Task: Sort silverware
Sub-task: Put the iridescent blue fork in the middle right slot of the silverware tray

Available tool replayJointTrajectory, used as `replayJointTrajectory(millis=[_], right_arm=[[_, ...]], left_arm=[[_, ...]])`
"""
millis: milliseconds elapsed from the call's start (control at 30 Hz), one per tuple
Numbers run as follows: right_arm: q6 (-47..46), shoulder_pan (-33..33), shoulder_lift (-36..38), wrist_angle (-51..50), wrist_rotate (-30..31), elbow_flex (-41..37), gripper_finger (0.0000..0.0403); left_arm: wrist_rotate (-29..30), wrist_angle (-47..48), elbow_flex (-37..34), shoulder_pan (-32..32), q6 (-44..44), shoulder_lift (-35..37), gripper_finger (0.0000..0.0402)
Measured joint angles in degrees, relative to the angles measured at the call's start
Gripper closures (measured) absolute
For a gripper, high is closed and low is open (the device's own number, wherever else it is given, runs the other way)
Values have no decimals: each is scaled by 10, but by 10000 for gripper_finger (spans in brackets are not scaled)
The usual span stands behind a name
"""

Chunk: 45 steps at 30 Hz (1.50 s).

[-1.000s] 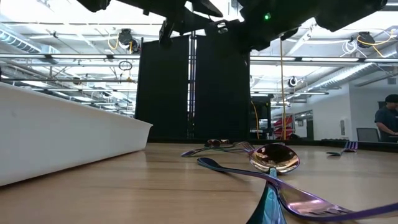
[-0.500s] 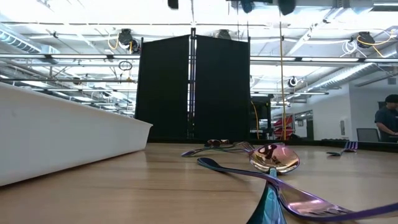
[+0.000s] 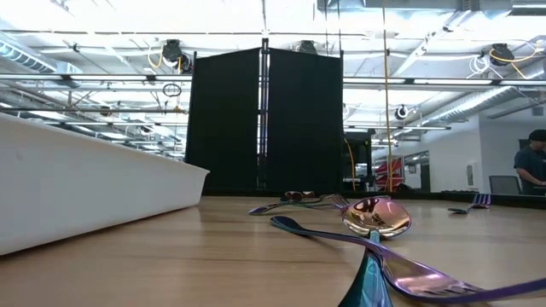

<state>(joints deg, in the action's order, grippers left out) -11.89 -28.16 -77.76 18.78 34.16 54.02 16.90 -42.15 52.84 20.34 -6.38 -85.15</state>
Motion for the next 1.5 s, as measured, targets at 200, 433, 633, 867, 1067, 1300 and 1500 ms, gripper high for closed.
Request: replayJointTrajectory(millis=[200, 433, 633, 867, 1067, 1300, 1500], right_arm=[[6, 0, -13, 26, -24, 0, 402], [18, 8, -38, 69, -30, 0, 402], [25, 27, -54, 99, -30, 0, 402], [26, 38, -67, 115, -30, 0, 403], [55, 38, -72, 164, -27, 0, 403], [71, 38, -80, 203, -21, 0, 403], [71, 38, -86, 202, -11, 0, 403]], left_arm=[[-19, -49, 0, 5, 0, 1, 248], [-18, -58, 0, -2, 30, -3, 248], [-18, -74, 0, -7, 44, -25, 249], [-18, -86, 0, -8, 41, -25, 249], [-12, -85, 0, -8, 41, -26, 269], [-11, -103, 0, -7, 41, -26, 298], [-6, -107, 0, -4, 41, -26, 325]])
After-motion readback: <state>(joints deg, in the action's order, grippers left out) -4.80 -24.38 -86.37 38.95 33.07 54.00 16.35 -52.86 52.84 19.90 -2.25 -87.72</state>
